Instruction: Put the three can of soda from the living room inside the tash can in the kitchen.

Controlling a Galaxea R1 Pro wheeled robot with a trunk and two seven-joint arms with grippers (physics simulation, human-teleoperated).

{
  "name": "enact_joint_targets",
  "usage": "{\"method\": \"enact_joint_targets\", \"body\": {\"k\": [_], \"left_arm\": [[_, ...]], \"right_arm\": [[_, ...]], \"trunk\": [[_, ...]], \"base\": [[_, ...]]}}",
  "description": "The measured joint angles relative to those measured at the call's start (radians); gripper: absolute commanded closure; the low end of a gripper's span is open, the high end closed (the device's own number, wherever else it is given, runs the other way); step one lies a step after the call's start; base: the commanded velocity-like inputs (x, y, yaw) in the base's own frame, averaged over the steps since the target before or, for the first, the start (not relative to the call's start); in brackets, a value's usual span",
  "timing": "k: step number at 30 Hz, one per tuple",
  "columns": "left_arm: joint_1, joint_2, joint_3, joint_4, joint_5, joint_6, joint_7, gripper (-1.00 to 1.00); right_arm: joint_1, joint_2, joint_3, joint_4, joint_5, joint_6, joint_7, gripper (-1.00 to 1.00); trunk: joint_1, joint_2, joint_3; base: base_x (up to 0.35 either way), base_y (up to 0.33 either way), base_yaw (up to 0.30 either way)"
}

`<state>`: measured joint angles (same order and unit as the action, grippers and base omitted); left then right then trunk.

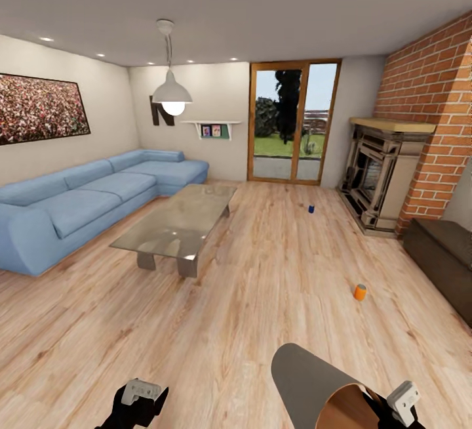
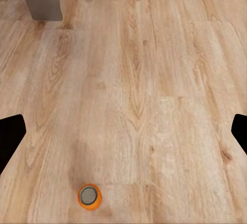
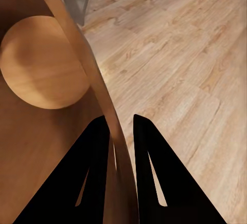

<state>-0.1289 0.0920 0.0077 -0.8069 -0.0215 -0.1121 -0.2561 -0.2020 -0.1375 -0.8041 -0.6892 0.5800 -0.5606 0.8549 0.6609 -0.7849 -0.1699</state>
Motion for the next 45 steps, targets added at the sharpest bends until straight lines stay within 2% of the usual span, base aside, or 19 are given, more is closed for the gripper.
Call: {"method": "enact_joint_targets", "body": {"k": [16, 33, 39, 45], "left_arm": [[0.0, 0.0, 0.001, 0.0, 0.0, 0.001, 0.0, -1.0], [0.0, 0.0, -0.003, 0.0, -0.005, 0.005, -0.002, -1.0], [0.0, 0.0, -0.003, 0.001, -0.006, 0.006, -0.002, -1.0], [0.0, 0.0, -0.004, 0.001, -0.005, 0.006, -0.001, -1.0]], "right_arm": [[0.0, 0.001, 0.0, -0.001, -0.002, 0.001, -0.001, 1.0], [0.0, -0.001, 0.0, 0.0, -0.001, 0.0, -0.002, 1.0], [0.0, -0.009, 0.0, 0.0, -0.001, 0.0, 0.0, 1.0], [0.0, -0.012, 0.0, 0.0, 0.0, 0.0, 0.001, 1.0]], "trunk": [[0.0, 0.0, 0.0], [0.0, 0.0, 0.007], [0.0, 0.0, 0.011], [0.0, 0.0, 0.014]], "base": [[0.005, 0.027, -0.022], [-0.047, 0.291, -0.23], [-0.141, 0.296, -0.24], [-0.061, 0.136, -0.233]]}}
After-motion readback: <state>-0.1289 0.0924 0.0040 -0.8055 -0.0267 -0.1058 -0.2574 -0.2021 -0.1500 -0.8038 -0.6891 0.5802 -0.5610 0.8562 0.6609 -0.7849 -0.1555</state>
